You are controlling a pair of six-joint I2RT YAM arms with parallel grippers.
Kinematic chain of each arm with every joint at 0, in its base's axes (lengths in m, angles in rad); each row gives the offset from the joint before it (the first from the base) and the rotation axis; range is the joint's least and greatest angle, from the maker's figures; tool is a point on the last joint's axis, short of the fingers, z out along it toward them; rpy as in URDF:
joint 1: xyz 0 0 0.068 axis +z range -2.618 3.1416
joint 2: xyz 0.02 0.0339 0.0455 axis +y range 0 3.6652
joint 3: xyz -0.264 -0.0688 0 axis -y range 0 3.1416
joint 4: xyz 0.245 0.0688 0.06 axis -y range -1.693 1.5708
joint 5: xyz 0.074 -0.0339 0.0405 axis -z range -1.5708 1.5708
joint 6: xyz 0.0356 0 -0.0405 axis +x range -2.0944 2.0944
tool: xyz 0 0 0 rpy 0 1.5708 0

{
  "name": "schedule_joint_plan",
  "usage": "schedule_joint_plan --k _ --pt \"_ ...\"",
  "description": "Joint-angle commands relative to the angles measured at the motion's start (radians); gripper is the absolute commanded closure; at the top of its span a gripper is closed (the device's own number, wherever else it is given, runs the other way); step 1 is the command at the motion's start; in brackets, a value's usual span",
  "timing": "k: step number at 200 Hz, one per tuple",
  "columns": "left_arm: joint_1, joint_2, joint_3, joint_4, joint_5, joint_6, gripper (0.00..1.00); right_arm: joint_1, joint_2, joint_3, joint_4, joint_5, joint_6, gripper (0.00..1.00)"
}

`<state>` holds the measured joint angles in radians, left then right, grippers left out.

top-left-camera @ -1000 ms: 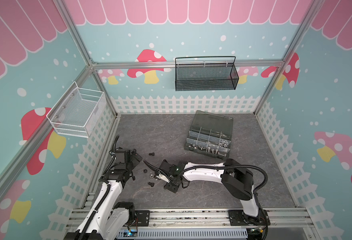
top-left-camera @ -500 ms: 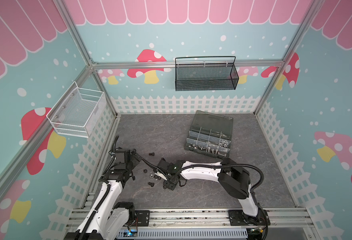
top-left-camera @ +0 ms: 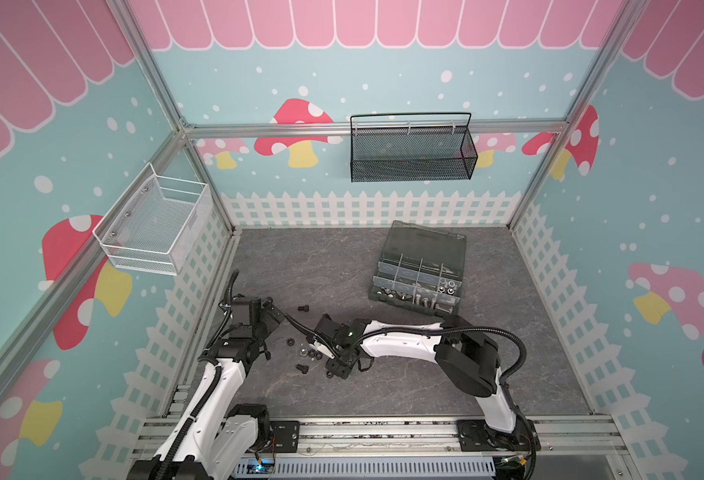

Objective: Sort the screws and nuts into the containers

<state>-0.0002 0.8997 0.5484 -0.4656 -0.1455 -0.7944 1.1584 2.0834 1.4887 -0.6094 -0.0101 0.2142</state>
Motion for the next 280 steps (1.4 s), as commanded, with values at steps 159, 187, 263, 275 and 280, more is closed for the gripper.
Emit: schedule_joint_plan --k 159,187,263,275,280 --pt "0.003 0.002 0.021 0.015 0.028 0.044 0.0 -0.06 -0.1 -0.095 -0.005 0.047 0.086 1.0" --pt "-0.024 -0.002 0.028 0.016 0.027 0.059 0.0 -0.111 -0.174 -0.145 0.026 0.069 0.125 1.0" --pt "-0.164 -0.001 0.066 -0.021 -0.007 0.066 0.0 -0.375 -0.428 -0.298 0.062 0.163 0.197 1.0" --pt "-0.175 -0.003 0.066 -0.026 -0.002 0.065 0.0 -0.429 -0.465 -0.319 0.062 0.179 0.204 1.0" --pt "-0.179 -0.004 0.068 -0.029 -0.001 0.065 0.0 -0.453 -0.481 -0.327 0.063 0.185 0.207 1.0"
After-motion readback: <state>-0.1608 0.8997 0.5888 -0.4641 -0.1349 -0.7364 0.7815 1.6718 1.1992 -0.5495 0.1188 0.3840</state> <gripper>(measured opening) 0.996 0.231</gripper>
